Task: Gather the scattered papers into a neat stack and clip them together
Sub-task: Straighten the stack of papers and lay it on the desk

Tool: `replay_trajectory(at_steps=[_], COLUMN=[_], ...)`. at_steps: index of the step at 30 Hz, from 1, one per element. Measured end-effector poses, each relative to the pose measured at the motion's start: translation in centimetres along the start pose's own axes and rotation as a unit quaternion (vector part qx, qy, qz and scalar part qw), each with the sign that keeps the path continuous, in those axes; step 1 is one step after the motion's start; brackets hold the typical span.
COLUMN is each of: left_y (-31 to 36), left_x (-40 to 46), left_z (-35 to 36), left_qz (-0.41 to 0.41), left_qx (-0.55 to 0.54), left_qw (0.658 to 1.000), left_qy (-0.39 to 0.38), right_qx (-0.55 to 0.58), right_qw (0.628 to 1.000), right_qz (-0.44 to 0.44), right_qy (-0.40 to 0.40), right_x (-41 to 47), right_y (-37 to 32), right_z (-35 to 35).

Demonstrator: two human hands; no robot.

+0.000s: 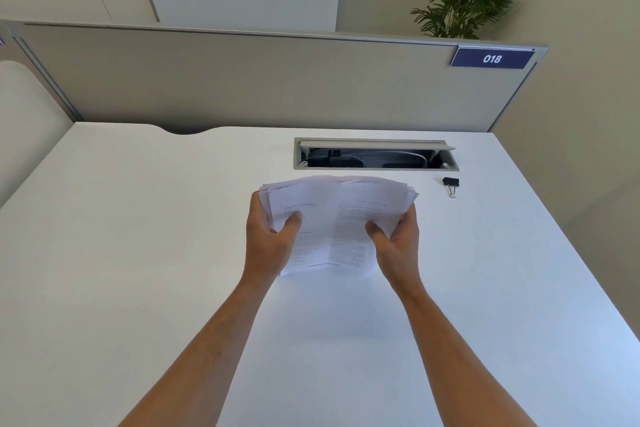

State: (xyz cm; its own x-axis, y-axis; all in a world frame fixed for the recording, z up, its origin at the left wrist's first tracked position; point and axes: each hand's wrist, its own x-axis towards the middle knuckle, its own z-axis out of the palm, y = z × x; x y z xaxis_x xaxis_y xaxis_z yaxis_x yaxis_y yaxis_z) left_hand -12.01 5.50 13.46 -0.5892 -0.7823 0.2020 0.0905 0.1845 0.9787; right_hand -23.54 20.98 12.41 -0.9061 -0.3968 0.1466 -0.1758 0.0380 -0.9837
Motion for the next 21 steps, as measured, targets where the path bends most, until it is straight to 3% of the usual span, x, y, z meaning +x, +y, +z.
replay_trajectory(at_steps=[9, 15, 21], left_y=[0.7, -1.8, -2.2], left_x=[0.1, -0.8, -0.2], left_z=[0.2, 0.1, 0.0], left_qz=[0.004, -0.074, -0.097], left_qx=[0.003, 0.012, -0.003], left_qw=[1.0, 0.997, 0.995], left_qy=[0.028, -0.001, -0.016], right_qx=[-0.021, -0.02, -0.023], right_qw=[0.999, 0.999, 0.999], right_qz=[-0.029, 0.037, 0.046], right_qy=[0.017, 0.003, 0.009], right_x=[0.3, -0.5, -0.2], right_y=[-0.3, 1.9, 2.4], right_z=[0.1, 0.0, 0.2])
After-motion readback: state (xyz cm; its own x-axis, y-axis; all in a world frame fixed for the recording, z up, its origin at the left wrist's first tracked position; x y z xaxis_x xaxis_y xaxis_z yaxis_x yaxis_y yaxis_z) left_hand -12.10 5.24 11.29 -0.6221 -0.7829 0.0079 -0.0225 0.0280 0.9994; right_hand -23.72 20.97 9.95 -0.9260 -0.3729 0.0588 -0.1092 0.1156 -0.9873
